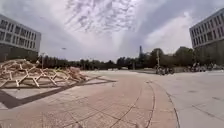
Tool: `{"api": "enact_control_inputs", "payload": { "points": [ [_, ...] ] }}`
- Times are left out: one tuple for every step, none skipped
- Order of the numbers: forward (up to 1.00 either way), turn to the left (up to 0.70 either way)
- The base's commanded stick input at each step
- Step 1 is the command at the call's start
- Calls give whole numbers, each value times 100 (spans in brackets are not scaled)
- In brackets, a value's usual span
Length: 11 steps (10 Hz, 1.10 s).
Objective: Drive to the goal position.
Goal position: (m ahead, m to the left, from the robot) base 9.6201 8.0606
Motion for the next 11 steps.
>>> {"api": "enact_control_inputs", "payload": {
  "points": [
    [63, 0],
    [61, 0],
    [61, 0],
    [61, 0],
    [61, 0],
    [61, 0],
    [61, 0],
    [60, 0],
    [60, 0],
    [60, 0],
    [60, 0]
  ]
}}
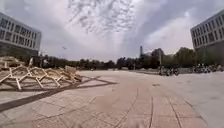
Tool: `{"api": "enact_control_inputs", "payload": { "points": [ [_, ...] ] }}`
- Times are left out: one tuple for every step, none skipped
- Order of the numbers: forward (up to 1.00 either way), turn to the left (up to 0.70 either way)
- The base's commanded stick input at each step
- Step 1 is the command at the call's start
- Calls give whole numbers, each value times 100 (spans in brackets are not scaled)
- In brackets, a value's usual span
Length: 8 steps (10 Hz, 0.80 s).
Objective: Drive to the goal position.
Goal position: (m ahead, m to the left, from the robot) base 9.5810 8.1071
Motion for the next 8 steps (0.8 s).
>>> {"api": "enact_control_inputs", "payload": {
  "points": [
    [60, 0],
    [55, 0],
    [51, 0],
    [50, 0],
    [50, 0],
    [50, 0],
    [50, 0],
    [49, 0]
  ]
}}
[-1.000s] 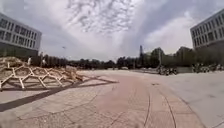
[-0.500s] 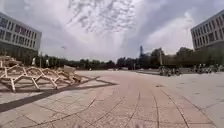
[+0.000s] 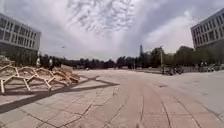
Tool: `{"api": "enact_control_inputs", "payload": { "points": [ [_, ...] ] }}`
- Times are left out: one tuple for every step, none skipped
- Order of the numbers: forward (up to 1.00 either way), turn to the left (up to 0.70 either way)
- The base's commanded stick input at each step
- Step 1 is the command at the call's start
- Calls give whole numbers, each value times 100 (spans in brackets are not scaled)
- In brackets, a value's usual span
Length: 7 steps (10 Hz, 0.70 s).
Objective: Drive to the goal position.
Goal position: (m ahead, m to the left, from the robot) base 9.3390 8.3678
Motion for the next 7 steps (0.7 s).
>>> {"api": "enact_control_inputs", "payload": {
  "points": [
    [47, 0],
    [47, 0],
    [49, 0],
    [49, 0],
    [50, 0],
    [50, 0],
    [51, 0]
  ]
}}
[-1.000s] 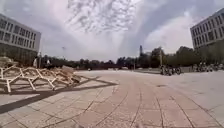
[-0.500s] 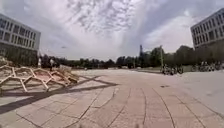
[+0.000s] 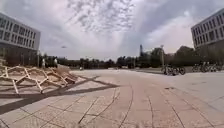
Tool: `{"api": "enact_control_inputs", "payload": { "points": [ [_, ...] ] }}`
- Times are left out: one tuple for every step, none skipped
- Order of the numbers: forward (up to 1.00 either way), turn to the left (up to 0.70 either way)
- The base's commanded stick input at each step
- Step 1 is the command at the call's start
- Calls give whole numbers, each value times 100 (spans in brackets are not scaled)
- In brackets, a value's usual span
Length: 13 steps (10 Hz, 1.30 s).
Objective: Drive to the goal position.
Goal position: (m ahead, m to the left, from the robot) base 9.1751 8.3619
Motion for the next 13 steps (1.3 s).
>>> {"api": "enact_control_inputs", "payload": {
  "points": [
    [52, 0],
    [53, 0],
    [54, 0],
    [54, 0],
    [54, 0],
    [60, 0],
    [70, 0],
    [70, 0],
    [70, 0],
    [70, 0],
    [70, 0],
    [70, 8],
    [70, 14]
  ]
}}
